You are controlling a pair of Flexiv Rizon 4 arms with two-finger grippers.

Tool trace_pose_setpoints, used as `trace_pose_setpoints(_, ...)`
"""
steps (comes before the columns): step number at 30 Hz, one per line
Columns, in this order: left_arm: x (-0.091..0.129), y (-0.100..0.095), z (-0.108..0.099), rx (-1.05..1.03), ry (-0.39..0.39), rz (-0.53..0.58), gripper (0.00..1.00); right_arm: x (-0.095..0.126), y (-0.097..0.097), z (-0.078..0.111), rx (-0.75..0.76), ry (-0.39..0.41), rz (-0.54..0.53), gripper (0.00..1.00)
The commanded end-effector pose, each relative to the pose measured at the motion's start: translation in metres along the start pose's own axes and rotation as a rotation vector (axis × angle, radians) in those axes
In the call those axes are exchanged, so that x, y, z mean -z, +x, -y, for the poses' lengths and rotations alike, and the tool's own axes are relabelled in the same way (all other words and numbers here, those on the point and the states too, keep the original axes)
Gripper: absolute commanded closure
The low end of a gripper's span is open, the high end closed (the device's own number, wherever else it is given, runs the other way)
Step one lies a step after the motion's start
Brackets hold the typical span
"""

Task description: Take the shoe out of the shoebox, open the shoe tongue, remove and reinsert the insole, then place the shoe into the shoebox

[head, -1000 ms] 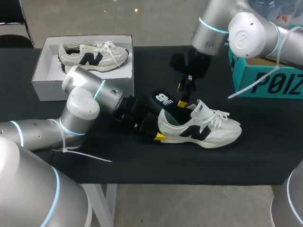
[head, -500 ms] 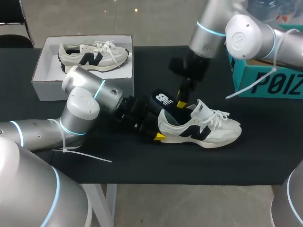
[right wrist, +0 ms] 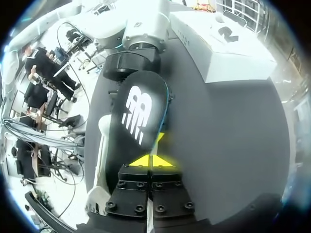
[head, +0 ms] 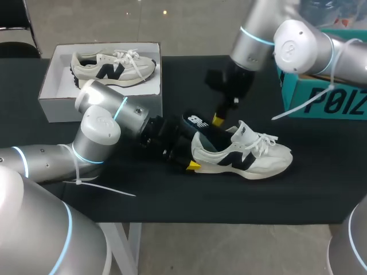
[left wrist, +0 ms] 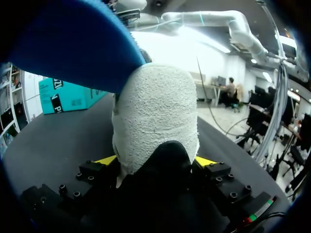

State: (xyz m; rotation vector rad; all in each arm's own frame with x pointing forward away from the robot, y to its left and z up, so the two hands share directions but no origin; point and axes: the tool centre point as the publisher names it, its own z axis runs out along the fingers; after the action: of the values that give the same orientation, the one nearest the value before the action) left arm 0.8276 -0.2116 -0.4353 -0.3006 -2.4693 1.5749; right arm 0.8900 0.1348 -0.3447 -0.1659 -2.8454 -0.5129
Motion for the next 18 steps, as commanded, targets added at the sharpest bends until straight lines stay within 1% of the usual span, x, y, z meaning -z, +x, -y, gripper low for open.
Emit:
trace_pose_setpoints(1,-0.005,-0.002,-0.005,0.001,-0.002,-0.001,1.00,0.000,0.001,0.002,0.000,-0.008,0.004,1.00)
trace_pose_setpoints(3,-0.005,-0.002,-0.005,0.001,-0.002,-0.001,1.00,0.000,0.001,0.002,-0.003,-0.016,0.004,1.00)
trace_pose_setpoints(4,-0.005,-0.002,-0.005,0.001,-0.002,-0.001,1.00,0.000,0.000,0.003,-0.007,-0.020,0.001,0.75)
trace_pose_setpoints(5,-0.005,-0.002,-0.005,0.001,-0.002,-0.001,1.00,0.000,0.000,0.003,-0.008,-0.022,0.000,0.61)
trace_pose_setpoints(6,-0.005,-0.002,-0.005,0.001,-0.002,-0.001,1.00,0.000,-0.001,0.003,-0.009,-0.024,-0.001,0.40)
trace_pose_setpoints(7,-0.005,-0.002,-0.005,0.001,-0.002,-0.001,1.00,0.000,-0.002,0.004,-0.013,-0.026,-0.005,0.00)
trace_pose_setpoints(12,-0.005,-0.002,-0.005,0.001,-0.002,-0.001,1.00,0.014,-0.004,0.012,-0.028,-0.043,0.009,0.00)
trace_pose_setpoints(18,-0.005,-0.002,-0.005,0.001,-0.002,-0.001,1.00,0.029,-0.007,0.017,-0.037,-0.030,0.027,0.00)
